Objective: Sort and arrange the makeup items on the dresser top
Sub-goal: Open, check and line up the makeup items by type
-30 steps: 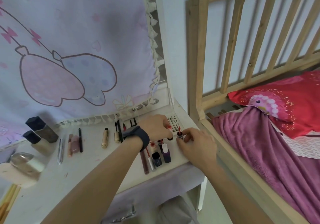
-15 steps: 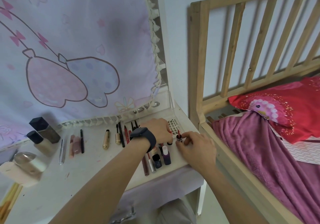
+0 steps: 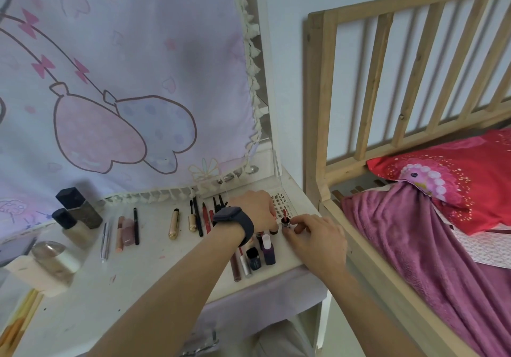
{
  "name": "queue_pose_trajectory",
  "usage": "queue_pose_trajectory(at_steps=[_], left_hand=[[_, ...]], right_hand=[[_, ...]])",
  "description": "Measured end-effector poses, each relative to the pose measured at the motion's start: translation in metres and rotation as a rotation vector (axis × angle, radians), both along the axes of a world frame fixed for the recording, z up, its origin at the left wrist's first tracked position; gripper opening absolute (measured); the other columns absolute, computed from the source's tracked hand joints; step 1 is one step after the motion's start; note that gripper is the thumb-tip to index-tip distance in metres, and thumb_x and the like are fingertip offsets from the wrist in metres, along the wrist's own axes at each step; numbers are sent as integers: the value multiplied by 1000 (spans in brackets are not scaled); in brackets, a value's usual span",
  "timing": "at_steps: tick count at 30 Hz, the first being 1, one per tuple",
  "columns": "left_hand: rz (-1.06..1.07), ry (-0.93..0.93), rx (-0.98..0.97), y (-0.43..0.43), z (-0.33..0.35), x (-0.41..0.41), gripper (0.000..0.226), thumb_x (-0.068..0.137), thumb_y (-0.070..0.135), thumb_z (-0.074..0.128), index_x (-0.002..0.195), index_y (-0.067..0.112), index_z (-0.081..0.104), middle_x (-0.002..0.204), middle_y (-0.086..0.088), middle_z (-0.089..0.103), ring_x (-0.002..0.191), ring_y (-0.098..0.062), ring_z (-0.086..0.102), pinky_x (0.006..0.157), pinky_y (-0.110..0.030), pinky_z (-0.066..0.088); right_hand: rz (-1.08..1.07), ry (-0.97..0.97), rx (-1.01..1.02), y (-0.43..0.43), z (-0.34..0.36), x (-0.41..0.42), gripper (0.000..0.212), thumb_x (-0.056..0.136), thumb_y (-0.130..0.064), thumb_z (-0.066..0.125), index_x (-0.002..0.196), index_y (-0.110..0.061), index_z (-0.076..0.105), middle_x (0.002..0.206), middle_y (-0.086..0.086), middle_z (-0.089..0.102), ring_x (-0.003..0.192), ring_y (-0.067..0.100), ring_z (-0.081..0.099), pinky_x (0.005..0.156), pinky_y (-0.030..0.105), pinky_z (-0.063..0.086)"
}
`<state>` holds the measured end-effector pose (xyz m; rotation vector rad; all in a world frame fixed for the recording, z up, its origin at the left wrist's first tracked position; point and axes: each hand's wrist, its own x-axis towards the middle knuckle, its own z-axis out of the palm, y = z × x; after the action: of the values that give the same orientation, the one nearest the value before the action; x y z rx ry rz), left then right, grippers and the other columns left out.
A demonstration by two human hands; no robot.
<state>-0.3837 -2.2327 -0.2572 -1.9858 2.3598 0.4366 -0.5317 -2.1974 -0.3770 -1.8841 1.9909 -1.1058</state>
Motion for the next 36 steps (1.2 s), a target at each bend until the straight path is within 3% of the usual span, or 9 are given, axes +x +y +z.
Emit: queue_pose_trajectory(at_steps=[6, 18, 22, 25, 30, 33, 36], left_hand=[[7, -15, -23, 1, 0, -1, 24, 75, 37, 78, 95, 25, 71, 88, 5, 71, 76, -16, 67, 55, -23, 43], [8, -18, -26, 1, -4, -1, 20, 71, 40, 77, 72, 22, 68, 66, 5, 65, 57, -16, 59, 50, -22, 41], [4, 21, 7, -1, 0, 3, 25, 74, 41, 78, 80, 18, 71, 79, -1, 73, 66, -19, 63, 53, -24, 42], [-8, 56, 0, -1, 7, 8, 23, 79, 37, 75, 81, 21, 58, 81, -1, 57, 72, -19, 50, 60, -26, 40], [33, 145, -106, 12, 30, 28, 21, 88, 47, 63, 94, 26, 67, 94, 4, 66, 86, -14, 62, 84, -33, 55], [95, 291, -206, 29, 38, 48, 21, 91, 48, 59, 102, 31, 67, 104, 12, 69, 94, -10, 63, 85, -32, 54], [161, 434, -321, 53, 35, 74, 10, 92, 46, 57, 97, 40, 63, 100, 20, 67, 92, -4, 62, 83, -32, 54]], right_hand=[[8, 37, 18, -1, 0, 0, 26, 85, -62, 59, 98, -43, 71, 80, -26, 61, 96, 7, 57, 89, 32, 39], [22, 79, 35, 0, 0, -1, 33, 84, -68, 52, 98, -45, 71, 81, -26, 57, 96, 7, 56, 87, 32, 39], [40, 81, 49, 1, 4, -1, 34, 85, -68, 55, 101, -44, 71, 86, -25, 62, 98, 7, 57, 91, 32, 41], [49, 71, 59, 4, 8, -1, 33, 85, -67, 57, 101, -42, 71, 90, -23, 65, 98, 7, 57, 92, 33, 43], [111, -31, 76, 11, 13, -7, 25, 85, -54, 68, 105, -40, 70, 83, -25, 60, 95, 5, 54, 90, 32, 46], [154, -213, 81, 22, 17, -15, 18, 86, -36, 73, 102, -43, 67, 87, -24, 64, 95, 1, 57, 88, 26, 47], [157, -346, -16, 43, 27, -16, 37, 86, -16, 75, 94, -50, 63, 89, -23, 66, 94, -1, 59, 81, 16, 44]])
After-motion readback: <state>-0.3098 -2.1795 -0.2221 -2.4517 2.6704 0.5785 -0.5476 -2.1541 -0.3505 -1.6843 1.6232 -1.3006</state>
